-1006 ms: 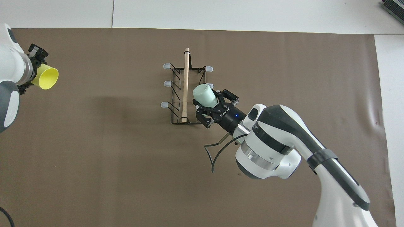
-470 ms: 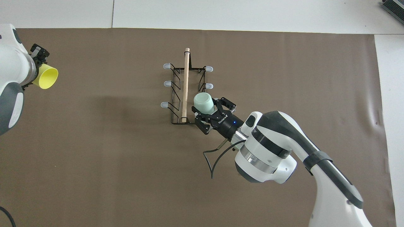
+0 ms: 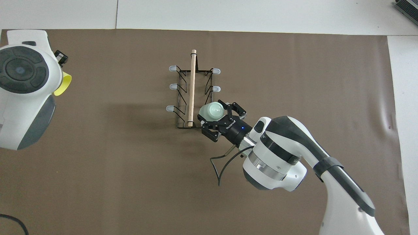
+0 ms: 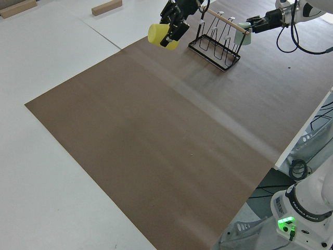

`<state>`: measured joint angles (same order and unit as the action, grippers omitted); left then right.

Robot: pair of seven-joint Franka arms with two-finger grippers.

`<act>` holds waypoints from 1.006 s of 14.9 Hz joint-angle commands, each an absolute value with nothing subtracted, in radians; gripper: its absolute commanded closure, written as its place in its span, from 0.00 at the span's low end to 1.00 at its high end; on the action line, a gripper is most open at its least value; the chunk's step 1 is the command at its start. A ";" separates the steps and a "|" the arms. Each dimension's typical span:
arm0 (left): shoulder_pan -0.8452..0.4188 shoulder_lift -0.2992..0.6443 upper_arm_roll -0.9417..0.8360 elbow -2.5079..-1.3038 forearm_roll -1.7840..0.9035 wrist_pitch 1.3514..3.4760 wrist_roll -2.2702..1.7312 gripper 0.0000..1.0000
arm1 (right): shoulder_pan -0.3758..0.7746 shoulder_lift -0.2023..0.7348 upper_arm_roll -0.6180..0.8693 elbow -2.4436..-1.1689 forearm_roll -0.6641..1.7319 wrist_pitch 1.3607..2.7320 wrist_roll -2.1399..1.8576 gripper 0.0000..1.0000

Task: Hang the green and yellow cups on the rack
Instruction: 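Open and withdraw the right gripper while the left gripper carries the yellow cup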

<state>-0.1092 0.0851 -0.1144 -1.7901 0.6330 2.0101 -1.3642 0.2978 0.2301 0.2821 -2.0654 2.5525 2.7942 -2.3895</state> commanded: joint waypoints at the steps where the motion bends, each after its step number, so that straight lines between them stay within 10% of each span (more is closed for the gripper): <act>1: -0.176 0.044 -0.101 -1.824 0.705 1.939 -1.429 1.00 | 0.291 0.173 0.288 -2.048 2.645 2.894 -2.436 0.00; 7: -0.345 0.067 -0.101 -1.813 0.819 1.786 -1.633 1.00 | 0.284 0.110 0.290 -1.965 2.573 3.135 -2.425 0.00; 15: -0.454 0.103 -0.101 -1.802 0.868 1.671 -1.807 1.00 | 0.212 0.112 0.288 -1.959 2.098 3.058 -2.428 0.00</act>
<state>-0.4311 0.0954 -0.1148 -1.8034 0.8420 1.6978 -1.7604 0.2386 0.1047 0.2789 -1.9686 2.2034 3.0971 -2.4027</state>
